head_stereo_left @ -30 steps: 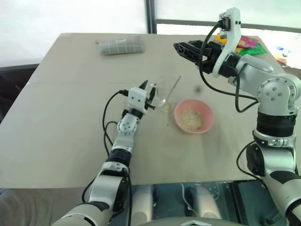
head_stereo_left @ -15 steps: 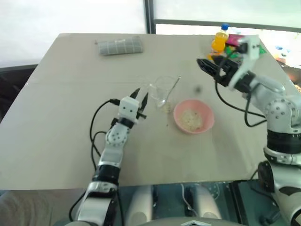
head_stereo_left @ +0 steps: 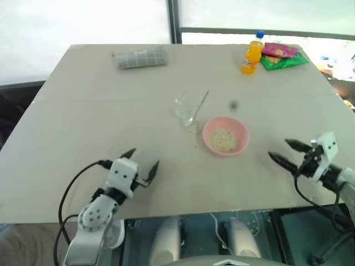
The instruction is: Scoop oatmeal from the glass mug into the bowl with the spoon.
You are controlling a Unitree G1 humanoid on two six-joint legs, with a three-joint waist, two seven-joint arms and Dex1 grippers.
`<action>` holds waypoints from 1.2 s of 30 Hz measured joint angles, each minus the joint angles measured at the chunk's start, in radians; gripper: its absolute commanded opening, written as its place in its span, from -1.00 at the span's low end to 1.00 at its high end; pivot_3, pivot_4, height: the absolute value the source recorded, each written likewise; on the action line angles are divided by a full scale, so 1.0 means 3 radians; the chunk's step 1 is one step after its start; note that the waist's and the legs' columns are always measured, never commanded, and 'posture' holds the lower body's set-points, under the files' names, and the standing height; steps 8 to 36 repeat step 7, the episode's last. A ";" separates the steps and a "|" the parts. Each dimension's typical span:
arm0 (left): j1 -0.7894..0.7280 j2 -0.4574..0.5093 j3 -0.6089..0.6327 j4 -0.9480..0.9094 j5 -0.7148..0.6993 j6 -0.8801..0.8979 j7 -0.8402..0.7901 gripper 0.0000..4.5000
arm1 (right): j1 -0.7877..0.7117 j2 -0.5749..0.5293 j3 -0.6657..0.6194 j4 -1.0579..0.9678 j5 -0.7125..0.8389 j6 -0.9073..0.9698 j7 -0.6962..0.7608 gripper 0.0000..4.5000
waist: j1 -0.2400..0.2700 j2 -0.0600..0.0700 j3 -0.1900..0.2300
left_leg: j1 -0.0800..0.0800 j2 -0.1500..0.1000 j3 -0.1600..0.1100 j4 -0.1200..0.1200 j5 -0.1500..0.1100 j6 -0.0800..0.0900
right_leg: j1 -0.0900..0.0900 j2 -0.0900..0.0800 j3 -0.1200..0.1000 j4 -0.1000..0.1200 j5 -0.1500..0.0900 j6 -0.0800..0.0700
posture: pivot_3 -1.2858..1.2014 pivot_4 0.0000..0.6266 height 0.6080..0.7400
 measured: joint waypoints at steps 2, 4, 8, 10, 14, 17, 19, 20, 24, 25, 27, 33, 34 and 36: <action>0.0098 -0.0005 0.0044 -0.0121 -0.0054 0.0119 0.0001 0.98 | 0.0077 0.0009 -0.0005 0.0005 0.0009 -0.0027 0.0057 1.00 | -0.0001 0.0003 -0.0002 | 0.0000 0.0000 0.0001 0.0000 -0.0003 -0.0004 | -0.0001 -0.0001 0.0002 -0.0001 0.0000 0.0000 | 0.03 -0.52 0.66; 0.0210 -0.0024 0.0051 -0.0278 -0.0122 0.0208 -0.0005 0.98 | 0.0136 0.0015 -0.0010 0.0016 0.0016 -0.0063 0.0116 1.00 | -0.0005 0.0004 -0.0003 | -0.0001 0.0000 0.0002 -0.0001 -0.0003 -0.0005 | -0.0001 -0.0001 0.0004 -0.0004 0.0008 -0.0014 | 0.03 -0.52 0.66; 0.0308 -0.0077 0.0052 -0.0418 -0.0126 0.0307 0.0012 0.98 | 0.0145 0.0018 -0.0007 0.0050 0.0000 -0.0156 0.0211 1.00 | 0.0000 0.0004 -0.0003 | -0.0004 0.0000 0.0001 -0.0001 0.0001 0.0003 | -0.0002 0.0000 0.0003 -0.0007 0.0008 -0.0014 | 0.03 -0.52 0.66; 0.0308 -0.0077 0.0052 -0.0418 -0.0126 0.0307 0.0012 0.98 | 0.0145 0.0018 -0.0007 0.0050 0.0000 -0.0156 0.0211 1.00 | 0.0000 0.0004 -0.0003 | -0.0004 0.0000 0.0001 -0.0001 0.0001 0.0003 | -0.0002 0.0000 0.0003 -0.0007 0.0008 -0.0014 | 0.03 -0.52 0.66; 0.0308 -0.0077 0.0052 -0.0418 -0.0126 0.0307 0.0012 0.98 | 0.0145 0.0018 -0.0007 0.0050 0.0000 -0.0156 0.0211 1.00 | 0.0000 0.0004 -0.0003 | -0.0004 0.0000 0.0001 -0.0001 0.0001 0.0003 | -0.0002 0.0000 0.0003 -0.0007 0.0008 -0.0014 | 0.03 -0.52 0.66; 0.0308 -0.0077 0.0052 -0.0418 -0.0126 0.0307 0.0012 0.98 | 0.0145 0.0018 -0.0007 0.0050 0.0000 -0.0156 0.0211 1.00 | 0.0000 0.0004 -0.0003 | -0.0004 0.0000 0.0001 -0.0001 0.0001 0.0003 | -0.0002 0.0000 0.0003 -0.0007 0.0008 -0.0014 | 0.03 -0.52 0.66; 0.0308 -0.0077 0.0052 -0.0418 -0.0126 0.0307 0.0012 0.98 | 0.0145 0.0018 -0.0007 0.0050 0.0000 -0.0156 0.0211 1.00 | 0.0000 0.0004 -0.0003 | -0.0004 0.0000 0.0001 -0.0001 0.0001 0.0003 | -0.0002 0.0000 0.0003 -0.0007 0.0008 -0.0014 | 0.03 -0.52 0.66; 0.0308 -0.0077 0.0052 -0.0418 -0.0126 0.0307 0.0012 0.98 | 0.0145 0.0018 -0.0007 0.0050 0.0000 -0.0156 0.0211 1.00 | 0.0000 0.0004 -0.0003 | -0.0004 0.0000 0.0001 -0.0001 0.0001 0.0003 | -0.0002 0.0000 0.0003 -0.0007 0.0008 -0.0014 | 0.03 -0.52 0.66; 0.0308 -0.0077 0.0052 -0.0418 -0.0126 0.0307 0.0012 0.98 | 0.0145 0.0018 -0.0007 0.0050 0.0000 -0.0156 0.0211 1.00 | 0.0000 0.0004 -0.0003 | -0.0004 0.0000 0.0001 -0.0001 0.0001 0.0003 | -0.0002 0.0000 0.0003 -0.0007 0.0008 -0.0014 | 0.03 -0.52 0.66; 0.0308 -0.0077 0.0052 -0.0418 -0.0126 0.0307 0.0012 0.98 | 0.0145 0.0018 -0.0007 0.0050 0.0000 -0.0156 0.0211 1.00 | 0.0000 0.0004 -0.0003 | -0.0004 0.0000 0.0001 -0.0001 0.0001 0.0003 | -0.0002 0.0000 0.0003 -0.0007 0.0008 -0.0014 | 0.03 -0.52 0.66; 0.0308 -0.0077 0.0052 -0.0418 -0.0126 0.0307 0.0012 0.98 | 0.0145 0.0018 -0.0007 0.0050 0.0000 -0.0156 0.0211 1.00 | 0.0000 0.0004 -0.0003 | -0.0004 0.0000 0.0001 -0.0001 0.0001 0.0003 | -0.0002 0.0000 0.0003 -0.0007 0.0008 -0.0014 | 0.03 -0.52 0.66; 0.0308 -0.0077 0.0052 -0.0418 -0.0126 0.0307 0.0012 0.98 | 0.0145 0.0018 -0.0007 0.0050 0.0000 -0.0156 0.0211 1.00 | 0.0000 0.0004 -0.0003 | -0.0004 0.0000 0.0001 -0.0001 0.0001 0.0003 | -0.0002 0.0000 0.0003 -0.0007 0.0008 -0.0014 | 0.03 -0.52 0.66; 0.0308 -0.0077 0.0052 -0.0418 -0.0126 0.0307 0.0012 0.98 | 0.0145 0.0018 -0.0007 0.0050 0.0000 -0.0156 0.0211 1.00 | 0.0000 0.0004 -0.0003 | -0.0004 0.0000 0.0001 -0.0001 0.0001 0.0003 | -0.0002 0.0000 0.0003 -0.0007 0.0008 -0.0014 | 0.03 -0.52 0.66; 0.0308 -0.0077 0.0052 -0.0418 -0.0126 0.0307 0.0012 0.98 | 0.0145 0.0018 -0.0007 0.0050 0.0000 -0.0156 0.0211 1.00 | 0.0000 0.0004 -0.0003 | -0.0004 0.0000 0.0001 -0.0001 0.0001 0.0003 | -0.0002 0.0000 0.0003 -0.0007 0.0008 -0.0014 | 0.03 -0.52 0.66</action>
